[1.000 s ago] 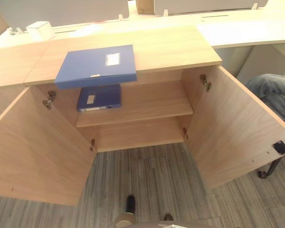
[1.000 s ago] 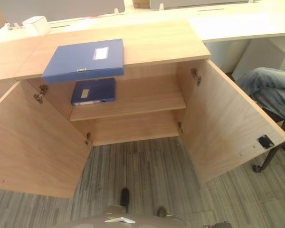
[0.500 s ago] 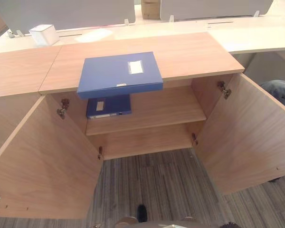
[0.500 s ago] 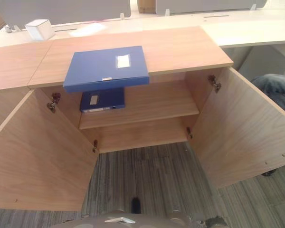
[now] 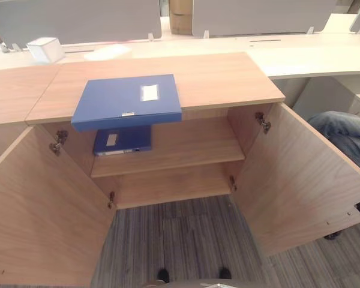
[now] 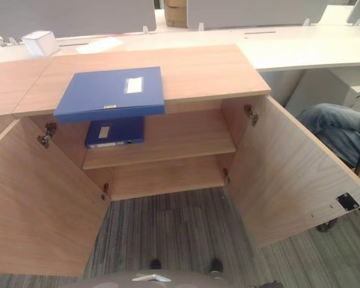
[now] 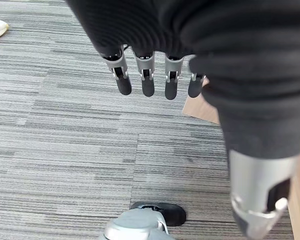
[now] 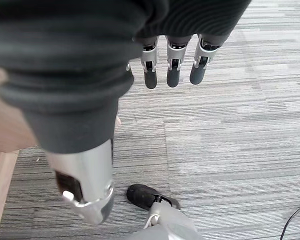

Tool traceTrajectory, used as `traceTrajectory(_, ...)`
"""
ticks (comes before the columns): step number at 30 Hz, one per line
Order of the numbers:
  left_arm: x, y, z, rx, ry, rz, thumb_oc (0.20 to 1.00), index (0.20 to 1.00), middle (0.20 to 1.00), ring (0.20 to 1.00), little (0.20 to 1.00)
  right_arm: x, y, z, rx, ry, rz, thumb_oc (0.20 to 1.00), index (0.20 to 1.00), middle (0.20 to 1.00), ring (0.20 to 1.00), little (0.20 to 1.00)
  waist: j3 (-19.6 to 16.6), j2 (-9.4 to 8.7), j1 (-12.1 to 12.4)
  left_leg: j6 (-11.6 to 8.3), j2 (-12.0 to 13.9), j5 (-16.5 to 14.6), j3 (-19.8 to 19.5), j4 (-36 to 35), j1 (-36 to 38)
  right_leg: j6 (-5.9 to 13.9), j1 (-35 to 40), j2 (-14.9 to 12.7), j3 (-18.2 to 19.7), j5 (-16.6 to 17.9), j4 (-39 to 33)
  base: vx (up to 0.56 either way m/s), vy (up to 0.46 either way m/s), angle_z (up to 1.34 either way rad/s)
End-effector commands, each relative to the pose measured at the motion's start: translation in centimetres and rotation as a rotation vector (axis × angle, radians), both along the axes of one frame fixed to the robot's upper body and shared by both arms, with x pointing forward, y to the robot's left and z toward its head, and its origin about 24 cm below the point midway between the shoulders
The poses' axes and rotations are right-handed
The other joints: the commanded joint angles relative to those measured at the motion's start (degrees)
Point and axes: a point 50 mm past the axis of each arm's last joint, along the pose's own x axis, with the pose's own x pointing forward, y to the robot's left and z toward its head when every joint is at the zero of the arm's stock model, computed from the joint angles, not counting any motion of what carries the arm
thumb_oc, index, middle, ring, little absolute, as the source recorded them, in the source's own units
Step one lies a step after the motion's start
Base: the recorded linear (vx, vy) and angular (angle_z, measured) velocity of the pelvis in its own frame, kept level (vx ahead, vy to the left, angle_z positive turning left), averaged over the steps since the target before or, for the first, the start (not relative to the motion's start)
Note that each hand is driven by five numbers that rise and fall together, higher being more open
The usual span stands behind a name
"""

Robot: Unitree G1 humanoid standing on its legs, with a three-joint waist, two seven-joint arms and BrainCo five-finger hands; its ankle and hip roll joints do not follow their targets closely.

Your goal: Put the empty folder in the office cabinet

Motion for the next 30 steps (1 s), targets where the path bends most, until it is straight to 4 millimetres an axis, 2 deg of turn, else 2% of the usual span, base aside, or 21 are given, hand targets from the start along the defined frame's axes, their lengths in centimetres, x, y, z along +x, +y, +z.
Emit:
traceTrajectory(1, 1.8, 1.2, 0.3, 0.039, -0.043, -0.003, 1.0, 1.0, 1.0, 1.0, 1.0, 1.0, -1.4, 0.5, -0.056, -0.004, 0.006, 1.0, 1.0, 1.0, 1.0, 1.0, 1.0, -1.26, -0.2, -0.12, -2.71, -6.49, 1.1, -0.22, -0.42, 3.22, 1.95, -2.37, -0.13, -3.48, 0.06, 0.0, 0.0, 0.0)
traceTrajectory(5, 3.1, 1.6, 0.6, 0.061, -0.116, 0.048, 1.0, 1.0, 1.0, 1.0, 1.0, 0.4, -1.5, 0.4, -0.061, 0.009, -0.004, 1.0, 1.0, 1.0, 1.0, 1.0, 0.67, -1.31, -0.07, -0.4, -2.41, -6.68, 0.95, -0.22, 0.15, 3.18, 2.69, -2.24, -0.26, -4.02, -0.11, 0.0, 0.0, 0.0)
traceTrajectory(7, 4.7, 1.8, 0.9, 0.088, -0.186, 0.05, 1.0, 1.0, 1.0, 1.0, 1.0, 0.3, -1.5, 0.4, -0.066, 0.013, 0.0, 1.0, 1.0, 1.0, 1.0, 1.0, 0.58, -1.29, 0.03, -0.53, -2.24, -6.75, 0.88, -0.22, 0.31, 3.22, 2.92, -2.34, -0.38, -4.17, -0.11, 0.0, 0.0, 0.0)
traceTrajectory(10, 8.7, 1.9, 2.4, 0.142, -0.37, -0.007, 1.0, 1.0, 1.0, 1.0, 1.0, 0.6, -1.8, 0.6, -0.091, 0.001, -0.006, 1.0, 1.0, 1.0, 1.0, 1.0, 0.86, -1.2, 0.06, -0.64, -2.17, -6.67, 0.7, -0.22, 0.25, 3.32, 3.03, -2.35, -0.5, -4.16, -0.11, 0.0, 0.0, 0.0)
traceTrajectory(11, 8.7, 1.9, 2.4, 0.142, -0.37, -0.007, 1.0, 1.0, 1.0, 1.0, 1.0, 0.6, -1.8, 0.6, -0.091, 0.001, -0.006, 1.0, 1.0, 1.0, 1.0, 1.0, 0.87, -1.19, 0.07, -0.64, -2.17, -6.68, 0.69, -0.22, 0.28, 3.32, 3.06, -2.35, -0.5, -4.16, -0.11, 0.0, 0.0, 0.0)
traceTrajectory(12, 10.2, 1.9, 3.2, 0.155, -0.45, -0.032, 1.0, 1.0, 1.0, 1.0, 1.0, 0.7, -2.0, 0.6, -0.098, -0.005, -0.007, 1.0, 1.0, 1.0, 1.0, 1.0, 1.04, -1.11, 0.13, -0.7, -2.1, -6.59, 0.6, -0.22, 0.25, 3.36, 3.07, -2.38, -0.58, -4.13, -0.11, -0.05, -0.019, -0.01)
traceTrajectory(13, 12.5, 1.8, 5.0, 0.175, -0.598, -0.065, 1.0, 1.0, 1.0, 1.0, 1.0, 1.0, -2.2, 0.7, -0.107, -0.016, -0.015, 1.0, 1.0, 1.0, 1.0, 1.0, 1.31, -0.99, 0.24, -0.79, -2.0, -6.42, 0.41, -0.22, 0.13, 3.46, 3.04, -2.39, -0.58, -4.13, -0.11, -0.05, -0.019, -0.02)
traceTrajectory(14, 12.5, 1.8, 5.0, 0.175, -0.597, -0.066, 1.0, 1.0, 1.0, 1.0, 1.0, 1.0, -2.2, 0.7, -0.107, -0.015, -0.015, 1.0, 1.0, 1.0, 1.0, 1.0, 1.28, -0.99, 0.25, -0.8, -1.99, -6.42, 0.42, -0.22, 0.15, 3.46, 3.06, -2.39, -0.57, -4.13, -0.11, -0.04, -0.021, 0.0)
traceTrajectory(15, 13.4, 1.8, 6.0, 0.182, -0.669, -0.071, 1.0, 1.0, 1.0, 1.0, 1.0, 0.9, -2.2, 0.7, -0.108, -0.016, -0.02, 1.0, 1.0, 1.0, 1.0, 1.0, 1.35, -0.94, 0.35, -0.87, -1.89, -6.35, 0.38, -0.22, 0.14, 3.5, 3.09, -2.4, -0.6, -4.18, -0.11, 0.0, 0.0, 0.0)
traceTrajectory(18, 14.3, 2.1, 7.8, 0.206, -0.776, -0.057, 1.0, 1.0, 1.0, 1.0, 1.0, 0.7, -2.3, 0.7, -0.112, -0.01, -0.03, 1.0, 1.0, 1.0, 1.0, 1.0, 1.33, -0.83, 0.66, -1.01, -1.59, -6.24, 0.5, -0.22, 0.34, 3.59, 3.41, -2.45, -0.66, -4.33, -0.11, 0.0, 0.0, 0.0)
traceTrajectory(23, 13.6, 3.6, 8.8, 0.323, -0.788, -0.016, 1.0, 1.0, 1.0, 1.0, 1.0, -0.6, -2.2, 0.6, -0.109, 0.023, -0.036, 1.0, 1.0, 1.0, 1.0, 1.0, 0.57, -0.6, 0.66, -1.13, -1.39, -6.56, 0.9, -0.22, 1.26, 3.6, 4.25, -2.45, -0.5, -4.85, -0.11, 0.03, -0.008, -0.06)
traceTrajectory(24, 13.4, 4.7, 9.8, 0.407, -0.809, -0.02, 1.0, 1.0, 1.0, 1.0, 1.0, -1.1, -2.1, 0.5, -0.105, 0.034, -0.044, 1.0, 1.0, 1.0, 1.0, 1.0, 0.27, -0.53, 0.81, -1.23, -1.2, -6.63, 0.9, -0.22, 1.51, 3.51, 4.57, -2.37, -0.5, -5.14, -0.11, 0.04, -0.018, 0.0)
traceTrajectory(25, 13.2, 5.2, 10.0, 0.444, -0.799, -0.029, 1.0, 1.0, 1.0, 1.0, 1.0, -1.2, -2.1, 0.5, -0.107, 0.034, -0.047, 1.0, 1.0, 1.0, 1.0, 1.0, 0.12, -0.54, 0.77, -1.3, -1.13, -6.65, 0.88, -0.22, 1.64, 3.47, 4.72, -2.32, -0.41, -5.27, -0.11, 0.04, -0.025, 0.0)
traceTrajectory(27, 14.1, 6.2, 12.1, 0.535, -0.873, -0.066, 1.0, 1.0, 1.0, 1.0, 1.0, -1.6, -2.0, 0.4, -0.104, 0.042, -0.053, 1.0, 1.0, 1.0, 1.0, 1.0, 0.06, -0.47, 0.87, -1.4, -1.02, -6.69, 0.8, -0.22, 1.75, 3.42, 4.84, -2.22, -0.42, -5.44, -0.11, 0.0, 0.0, 0.0)
traceTrajectory(28, 14.0, 6.2, 12.1, 0.536, -0.871, -0.067, 1.0, 1.0, 1.0, 1.0, 1.0, -1.6, -2.0, 0.4, -0.103, 0.043, -0.051, 1.0, 1.0, 1.0, 1.0, 1.0, 0.02, -0.49, 0.81, -1.4, -1.02, -6.7, 0.8, -0.22, 1.79, 3.42, 4.87, -2.22, -0.41, -5.45, -0.11, 0.0, 0.0, 0.0)
traceTrajectory(30, 14.1, 7.9, 14.4, 0.679, -0.926, -0.079, 1.0, 1.0, 1.0, 1.0, 1.0, -2.0, -1.8, 0.4, -0.093, 0.05, -0.056, 1.0, 1.0, 1.0, 1.0, 1.0, -0.02, -0.37, 0.9, -1.54, -0.88, -6.74, 0.75, -0.22, 1.92, 3.27, 4.94, -2.04, -0.39, -5.63, -0.11, 0.01, -0.016, -0.01)
